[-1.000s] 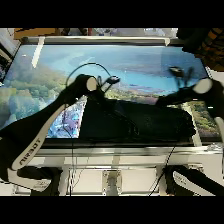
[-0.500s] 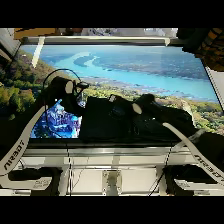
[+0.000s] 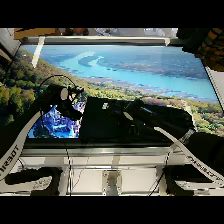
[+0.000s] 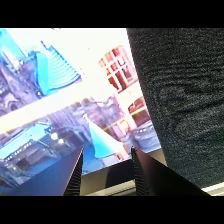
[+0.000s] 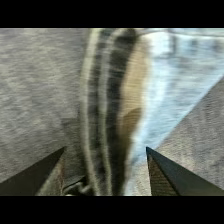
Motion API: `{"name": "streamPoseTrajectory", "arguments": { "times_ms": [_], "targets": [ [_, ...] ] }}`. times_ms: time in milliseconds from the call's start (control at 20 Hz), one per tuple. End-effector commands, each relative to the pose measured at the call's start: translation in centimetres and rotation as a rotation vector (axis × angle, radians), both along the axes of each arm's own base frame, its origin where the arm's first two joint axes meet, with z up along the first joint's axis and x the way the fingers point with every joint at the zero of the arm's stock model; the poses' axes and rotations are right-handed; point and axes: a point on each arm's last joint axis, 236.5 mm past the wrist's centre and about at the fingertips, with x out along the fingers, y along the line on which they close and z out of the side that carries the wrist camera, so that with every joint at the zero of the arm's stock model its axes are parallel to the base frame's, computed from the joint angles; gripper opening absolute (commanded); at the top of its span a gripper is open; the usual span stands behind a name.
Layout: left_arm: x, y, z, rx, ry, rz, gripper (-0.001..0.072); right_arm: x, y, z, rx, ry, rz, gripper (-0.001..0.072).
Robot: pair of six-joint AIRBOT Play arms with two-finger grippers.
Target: Fold the clothes and pants, and hang the long-sleeved shirts on hangers.
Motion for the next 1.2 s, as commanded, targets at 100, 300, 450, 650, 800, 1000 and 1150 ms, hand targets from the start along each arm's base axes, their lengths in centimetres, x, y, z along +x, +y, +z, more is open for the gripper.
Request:
{"name": "streamPoseTrajectory", "arguments": {
  "times_ms": [100,300,450,650,800,1000,1150],
  "targets": [
    [0.6,-1.7,1.3,-0.083,-0.059,-0.014,0.0329,-0.9,0.2,0.0,-0.026,-0.002,-0.029,0.0535],
    [0.5,-1.9,1.3,-0.092,-0.055,-0.014,0.0329,1.9,-1.7,-0.4,-0.06,-0.074,-0.116,0.0534],
    [0.5,-2.0,1.3,-0.096,-0.054,-0.013,0.0329,2.8,-3.5,-2.2,-0.099,-0.066,-0.206,0.0496],
    [0.4,-2.4,1.3,-0.115,-0.048,-0.008,0.0329,5.7,-6.4,-1.8,-0.14,-0.161,-0.3,0.0473],
    [0.3,-2.7,1.4,-0.127,-0.044,-0.004,0.0329,7.0,-10.4,-1.7,-0.139,-0.156,-0.494,0.0473],
    [0.2,-2.9,1.4,-0.133,-0.043,-0.001,0.033,6.8,-16.6,-1.9,-0.2,-0.093,-0.693,0.0473],
    [0.3,-2.9,1.3,-0.134,-0.046,-0.001,0.033,6.1,-19.7,-1.3,-0.244,-0.063,-0.767,0.0473]
  ]
}}
